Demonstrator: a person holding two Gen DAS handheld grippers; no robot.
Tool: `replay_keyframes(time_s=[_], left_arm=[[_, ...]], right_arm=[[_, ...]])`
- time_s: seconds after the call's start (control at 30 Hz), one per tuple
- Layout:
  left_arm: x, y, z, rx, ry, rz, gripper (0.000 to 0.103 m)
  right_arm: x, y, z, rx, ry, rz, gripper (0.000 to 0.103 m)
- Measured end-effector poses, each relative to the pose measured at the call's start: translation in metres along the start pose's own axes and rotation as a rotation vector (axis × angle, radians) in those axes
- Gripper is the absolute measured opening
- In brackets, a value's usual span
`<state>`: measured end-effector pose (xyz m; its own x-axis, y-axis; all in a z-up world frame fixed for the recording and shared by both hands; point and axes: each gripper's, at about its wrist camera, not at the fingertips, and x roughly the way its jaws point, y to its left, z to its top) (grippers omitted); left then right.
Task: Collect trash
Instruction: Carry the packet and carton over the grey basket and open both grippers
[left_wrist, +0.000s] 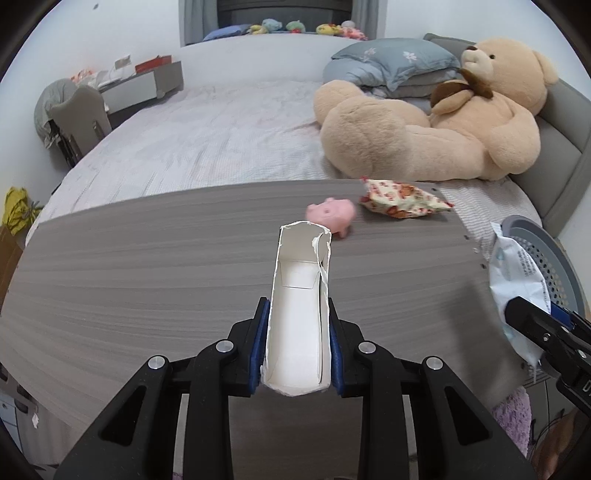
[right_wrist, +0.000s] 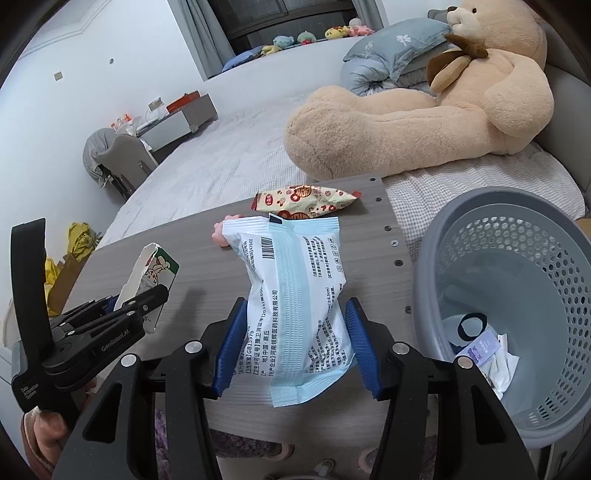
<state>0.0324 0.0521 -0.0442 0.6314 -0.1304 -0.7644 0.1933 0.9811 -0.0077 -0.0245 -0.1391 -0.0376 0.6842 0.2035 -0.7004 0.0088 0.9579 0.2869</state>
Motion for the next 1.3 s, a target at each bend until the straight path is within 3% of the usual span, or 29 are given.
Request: replay_keyframes(time_s=[0.3,0.7,0.9,1.1,1.17,1.23,1.3], left_arm=[[-0.026,-0.077,0.005,0.124,-0.033,-0.089,0.028],[-0.007,-0.204,0.020,0.278,-0.003,-0.270,0.028],[0.012,-0.248,0.028,0.324,0.021,-0.293,0.029],[0.022,-0.261,0.031,0.347,0.038,-0.279,0.030],[0.024,-0.262,0.030,0.349,0.042,-0.273,0.035],[0.025,-0.261,0.030,0.345,0.046,-0.267,0.047],[0.024,-0.259,0.030,0.337,0.039,-0.260,0.067]], right_arm=[[-0.051,-0.060,-0.015,0.088,-0.086,-0.050,0.052],[-0.099,-0.172,-0.022,0.246,-0.128,-0.221,0.052],[-0.104,-0.206,-0.021,0.272,-0.122,-0.246,0.053],[-0.089,-0.222,-0.020,0.291,-0.081,-0.236,0.053],[-0.087,-0.223,-0.019,0.290,-0.083,-0.234,0.053],[-0.085,-0.223,-0.018,0.289,-0.088,-0.227,0.059],[-0.084,-0.224,-0.017,0.287,-0.091,-0.223,0.062]])
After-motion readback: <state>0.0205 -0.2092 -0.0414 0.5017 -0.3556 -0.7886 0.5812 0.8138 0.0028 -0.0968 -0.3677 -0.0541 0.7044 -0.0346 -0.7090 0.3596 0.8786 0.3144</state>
